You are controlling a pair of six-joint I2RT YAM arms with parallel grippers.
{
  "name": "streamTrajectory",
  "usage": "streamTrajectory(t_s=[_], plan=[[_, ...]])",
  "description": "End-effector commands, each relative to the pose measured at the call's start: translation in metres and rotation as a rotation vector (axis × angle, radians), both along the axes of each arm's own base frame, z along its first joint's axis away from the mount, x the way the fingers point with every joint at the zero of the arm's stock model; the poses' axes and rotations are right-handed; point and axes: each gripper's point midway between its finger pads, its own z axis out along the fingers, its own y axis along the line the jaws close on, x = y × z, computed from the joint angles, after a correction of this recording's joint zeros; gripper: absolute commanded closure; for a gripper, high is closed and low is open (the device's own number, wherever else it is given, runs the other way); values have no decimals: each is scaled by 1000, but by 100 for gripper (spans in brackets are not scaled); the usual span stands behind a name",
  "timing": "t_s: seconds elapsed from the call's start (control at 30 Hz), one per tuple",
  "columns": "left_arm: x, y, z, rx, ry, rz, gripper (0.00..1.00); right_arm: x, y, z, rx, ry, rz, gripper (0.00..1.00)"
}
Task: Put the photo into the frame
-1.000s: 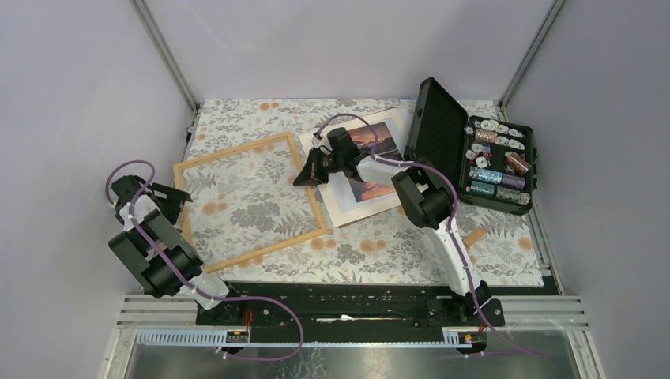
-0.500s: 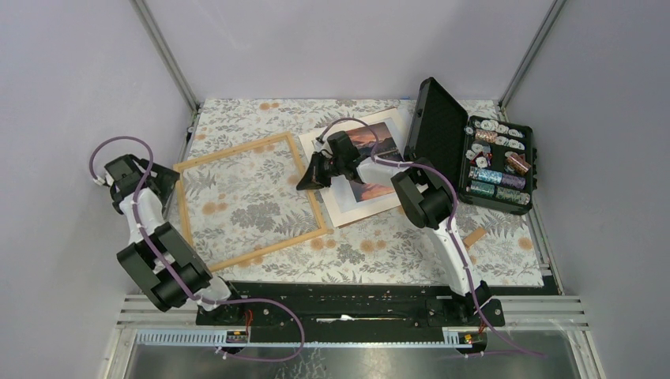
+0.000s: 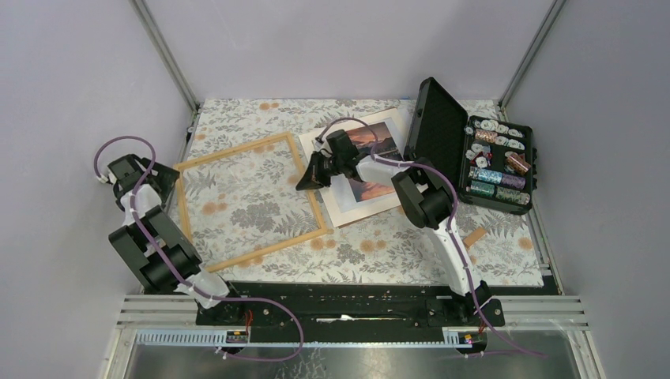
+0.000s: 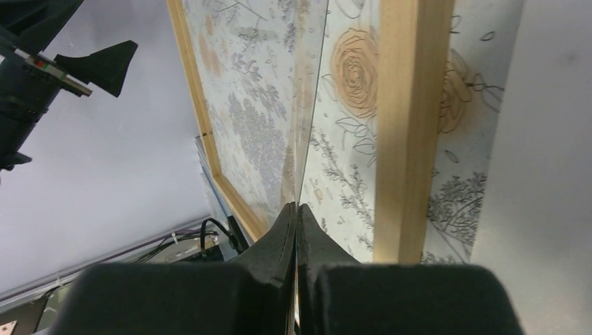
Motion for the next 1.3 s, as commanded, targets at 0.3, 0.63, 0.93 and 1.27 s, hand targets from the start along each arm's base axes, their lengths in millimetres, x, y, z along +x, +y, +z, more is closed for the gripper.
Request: streamTrajectory(t_s=[0.3,0.63,0.93,1.27], plan=[[10,-5,-31,-58,-7,-51,1,0,14,24,74,28,46,100],[14,-17,-58,-161,13,-77,1,4,14,7,94,-53,34,100],[16,-27,-64,-208,8,-107,1,12,7,0,8,-112,31,87],[14,-21,-41,-143,-10,-95,1,16,-16,4,-179,-165,24,63]])
